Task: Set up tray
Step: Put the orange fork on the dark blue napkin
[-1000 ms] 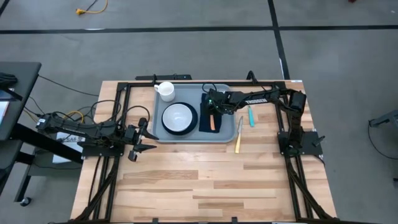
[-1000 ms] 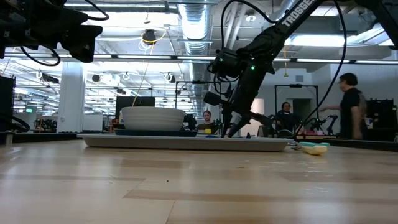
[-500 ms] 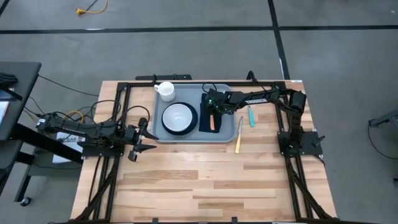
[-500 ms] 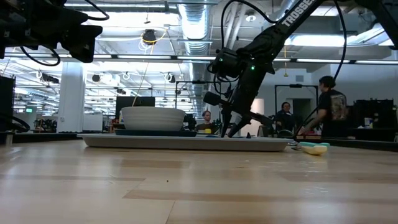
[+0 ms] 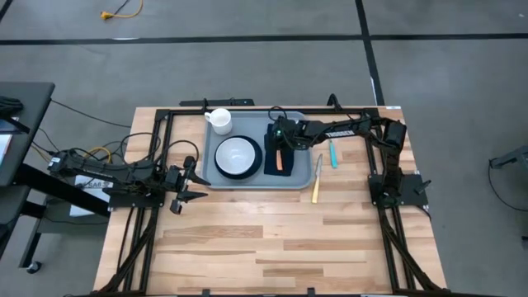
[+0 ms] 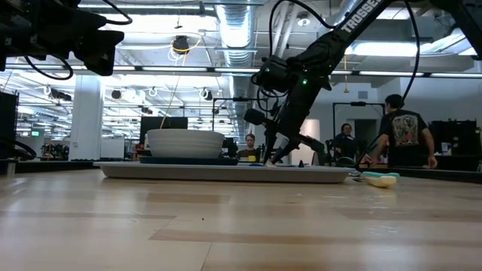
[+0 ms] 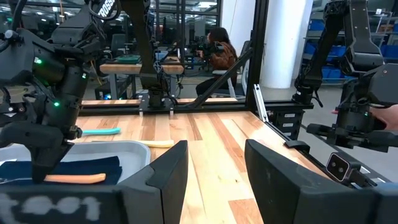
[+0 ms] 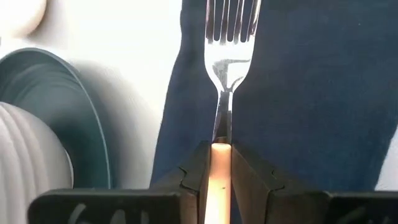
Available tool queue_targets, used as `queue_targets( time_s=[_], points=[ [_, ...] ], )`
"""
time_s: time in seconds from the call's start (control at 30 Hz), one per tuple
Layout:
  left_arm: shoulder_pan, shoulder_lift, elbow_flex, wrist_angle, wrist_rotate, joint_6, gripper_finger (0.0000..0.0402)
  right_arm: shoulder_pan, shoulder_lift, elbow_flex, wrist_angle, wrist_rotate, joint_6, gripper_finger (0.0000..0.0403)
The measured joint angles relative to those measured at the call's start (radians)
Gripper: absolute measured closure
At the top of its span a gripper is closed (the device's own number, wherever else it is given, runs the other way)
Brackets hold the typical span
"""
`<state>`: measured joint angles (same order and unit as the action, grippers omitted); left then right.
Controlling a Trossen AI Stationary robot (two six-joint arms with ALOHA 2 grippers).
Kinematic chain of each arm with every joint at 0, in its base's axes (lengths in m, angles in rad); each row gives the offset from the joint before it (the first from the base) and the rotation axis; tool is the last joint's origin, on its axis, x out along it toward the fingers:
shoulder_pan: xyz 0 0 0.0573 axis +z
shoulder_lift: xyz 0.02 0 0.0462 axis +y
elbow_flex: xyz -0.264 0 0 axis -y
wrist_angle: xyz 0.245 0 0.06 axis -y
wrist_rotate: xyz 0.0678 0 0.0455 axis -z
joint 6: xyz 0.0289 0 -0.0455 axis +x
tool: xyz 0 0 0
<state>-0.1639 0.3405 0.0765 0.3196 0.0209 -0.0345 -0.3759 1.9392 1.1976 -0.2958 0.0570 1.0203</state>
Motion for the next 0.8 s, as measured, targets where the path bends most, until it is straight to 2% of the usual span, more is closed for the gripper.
queue_targets(
  time_s=[0.6,0.8],
  points=[
    [0.0,0.0,0.0,0.0,0.001,0.0,0.0254,0.0,0.0,0.0,-0.026,-0.005,0.0,0.0344],
    [0.0,0.0,0.0,0.0,0.001,0.0,0.0254,0.0,0.0,0.0,-0.026,-0.005,0.001,0.0305]
  ],
)
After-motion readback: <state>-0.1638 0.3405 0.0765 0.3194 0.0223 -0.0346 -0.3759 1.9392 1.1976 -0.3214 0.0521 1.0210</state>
